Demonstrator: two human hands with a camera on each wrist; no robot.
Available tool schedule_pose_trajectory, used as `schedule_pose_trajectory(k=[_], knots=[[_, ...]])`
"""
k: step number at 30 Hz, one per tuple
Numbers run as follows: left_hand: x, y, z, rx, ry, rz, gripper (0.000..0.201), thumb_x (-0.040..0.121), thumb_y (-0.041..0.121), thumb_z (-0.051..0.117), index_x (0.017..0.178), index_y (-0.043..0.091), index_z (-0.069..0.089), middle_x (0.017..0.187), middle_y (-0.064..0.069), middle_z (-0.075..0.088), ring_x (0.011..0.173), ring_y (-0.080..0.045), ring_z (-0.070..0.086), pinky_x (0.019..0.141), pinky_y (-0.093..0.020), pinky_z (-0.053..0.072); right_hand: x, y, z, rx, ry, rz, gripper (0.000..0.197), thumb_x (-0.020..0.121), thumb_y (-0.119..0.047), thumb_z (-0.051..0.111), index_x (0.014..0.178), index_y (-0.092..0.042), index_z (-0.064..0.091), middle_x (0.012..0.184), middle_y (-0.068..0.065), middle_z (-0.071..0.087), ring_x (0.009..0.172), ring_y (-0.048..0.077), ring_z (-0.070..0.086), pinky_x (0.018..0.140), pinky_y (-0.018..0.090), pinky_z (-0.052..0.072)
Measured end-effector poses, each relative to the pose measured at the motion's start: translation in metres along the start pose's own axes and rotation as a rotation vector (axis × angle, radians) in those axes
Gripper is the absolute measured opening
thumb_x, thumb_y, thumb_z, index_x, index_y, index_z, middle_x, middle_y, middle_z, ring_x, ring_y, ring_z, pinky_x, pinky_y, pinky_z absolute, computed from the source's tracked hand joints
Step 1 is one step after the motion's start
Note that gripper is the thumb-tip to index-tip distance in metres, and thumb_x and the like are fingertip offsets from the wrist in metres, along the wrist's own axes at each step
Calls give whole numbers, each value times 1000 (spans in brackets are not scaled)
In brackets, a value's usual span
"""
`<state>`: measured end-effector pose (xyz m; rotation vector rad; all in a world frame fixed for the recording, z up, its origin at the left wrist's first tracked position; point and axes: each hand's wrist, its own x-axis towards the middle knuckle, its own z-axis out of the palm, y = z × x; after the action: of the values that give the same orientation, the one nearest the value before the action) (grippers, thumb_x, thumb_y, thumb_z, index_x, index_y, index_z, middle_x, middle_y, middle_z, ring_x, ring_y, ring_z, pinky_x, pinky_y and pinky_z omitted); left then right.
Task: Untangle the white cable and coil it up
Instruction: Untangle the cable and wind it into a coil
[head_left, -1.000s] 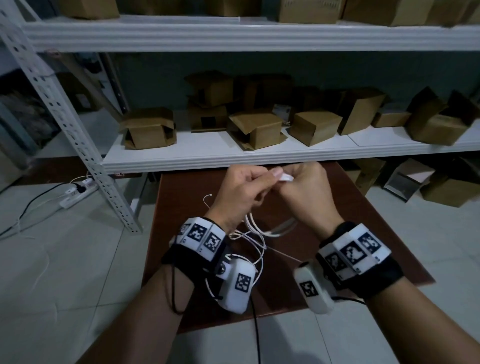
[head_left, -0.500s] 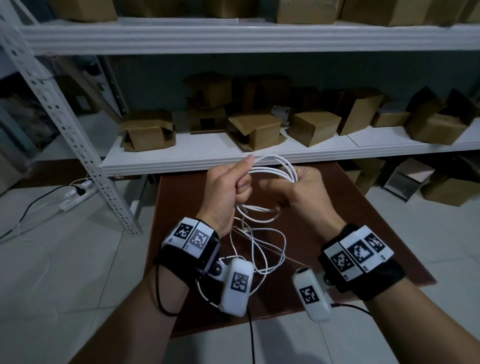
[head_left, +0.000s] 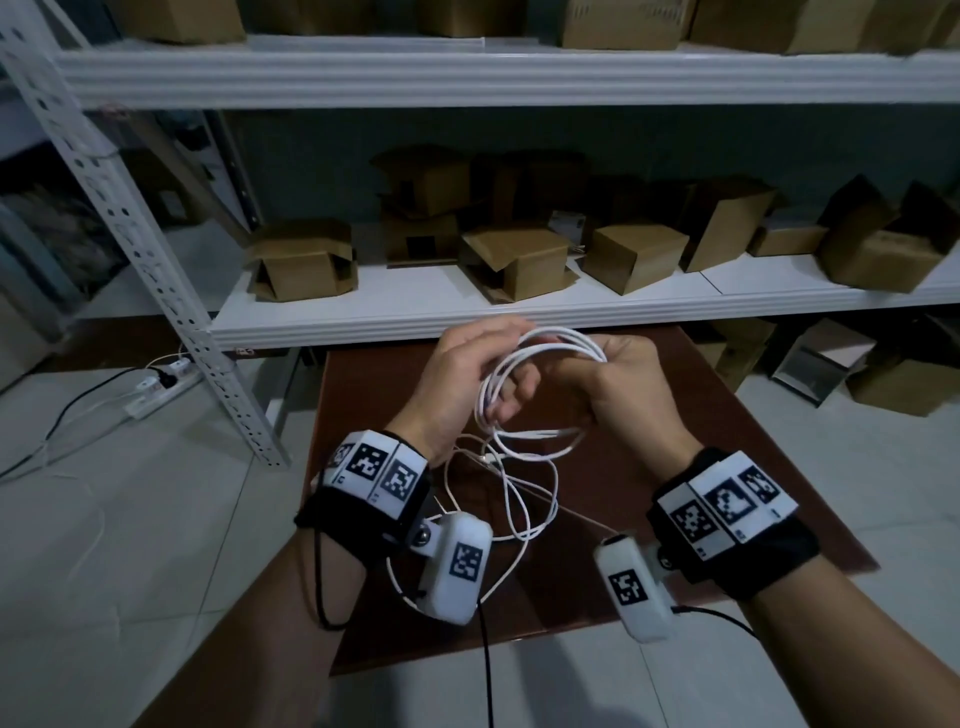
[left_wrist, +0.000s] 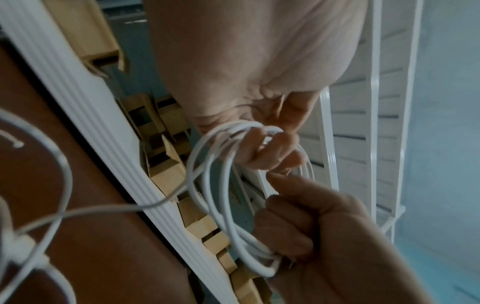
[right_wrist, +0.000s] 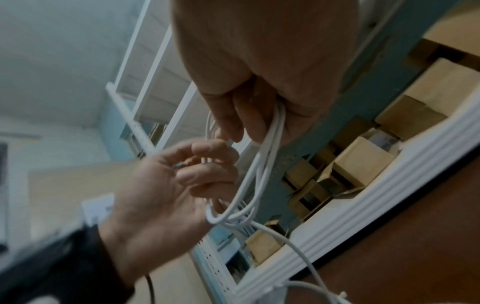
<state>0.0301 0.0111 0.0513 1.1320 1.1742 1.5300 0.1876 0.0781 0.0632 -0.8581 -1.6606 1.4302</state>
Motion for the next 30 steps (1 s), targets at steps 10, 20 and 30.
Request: schedule_pose_trajectory(k=[10, 20, 30], knots=[[7, -2, 9, -58, 95, -116, 19, 106, 1, 54, 87, 5, 57, 53, 9, 44, 41, 1, 31, 37, -11, 23, -2, 8, 7, -9, 38, 5, 31, 79, 4, 72, 64, 10, 46, 50, 7, 40, 42, 11, 34, 44, 26, 28], [-1, -5, 8, -203, 10, -99, 43, 109, 37, 55, 74, 12, 55, 62, 2, 17, 44, -6, 26, 51, -21, 16, 4, -4, 0, 456, 176, 111, 25, 88, 13, 60, 73, -8, 62, 47, -7, 40, 46, 9, 27, 42, 23, 23], [1, 11, -8, -292, 80, -161, 51, 104, 43, 57, 67, 8, 61, 44, 12, 27, 38, -4, 20, 52, -25, 8, -1, -6, 5, 442, 116, 132, 27, 84, 15, 64, 110, 10, 67, 52, -5, 46, 43, 6, 32, 43, 22, 27]])
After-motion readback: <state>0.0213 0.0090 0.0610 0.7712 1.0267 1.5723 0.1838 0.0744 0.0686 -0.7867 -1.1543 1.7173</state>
